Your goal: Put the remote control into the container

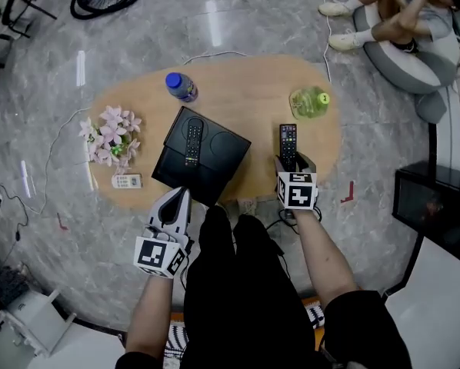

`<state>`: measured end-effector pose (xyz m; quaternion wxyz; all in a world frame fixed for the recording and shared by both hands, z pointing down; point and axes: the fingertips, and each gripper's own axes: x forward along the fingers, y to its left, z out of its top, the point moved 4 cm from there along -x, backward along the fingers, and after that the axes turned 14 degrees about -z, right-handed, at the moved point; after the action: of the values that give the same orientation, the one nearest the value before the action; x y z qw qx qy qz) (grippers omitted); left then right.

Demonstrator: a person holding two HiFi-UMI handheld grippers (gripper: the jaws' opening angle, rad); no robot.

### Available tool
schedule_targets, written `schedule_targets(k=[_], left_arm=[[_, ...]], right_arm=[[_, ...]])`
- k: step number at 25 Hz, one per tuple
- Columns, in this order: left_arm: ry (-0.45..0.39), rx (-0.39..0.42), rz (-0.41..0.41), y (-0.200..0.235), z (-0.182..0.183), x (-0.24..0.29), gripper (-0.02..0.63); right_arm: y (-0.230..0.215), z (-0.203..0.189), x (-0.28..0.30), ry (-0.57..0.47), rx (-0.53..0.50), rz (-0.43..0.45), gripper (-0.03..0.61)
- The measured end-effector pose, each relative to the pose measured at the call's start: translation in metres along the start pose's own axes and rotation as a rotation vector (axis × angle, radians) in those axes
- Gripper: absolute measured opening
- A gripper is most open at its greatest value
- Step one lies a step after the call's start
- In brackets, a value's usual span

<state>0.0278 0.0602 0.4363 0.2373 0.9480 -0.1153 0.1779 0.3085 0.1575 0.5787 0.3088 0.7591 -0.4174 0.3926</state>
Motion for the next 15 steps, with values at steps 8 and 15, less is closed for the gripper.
schedule_targets(k=[8,15], left_arm=[[-0.063,-0.005,0.126,-0.027,-0.015,-0.025,0.006],[-0.132,-0.037,0.267,-0.024,-0.030,-0.085,0.006]], right_arm=[[0.031,0.022,-0.030,-0.090,-0.191,0.139,0.255],[0.103,0.027,-0.060,-0.153,-0.398,0.253,0.255]])
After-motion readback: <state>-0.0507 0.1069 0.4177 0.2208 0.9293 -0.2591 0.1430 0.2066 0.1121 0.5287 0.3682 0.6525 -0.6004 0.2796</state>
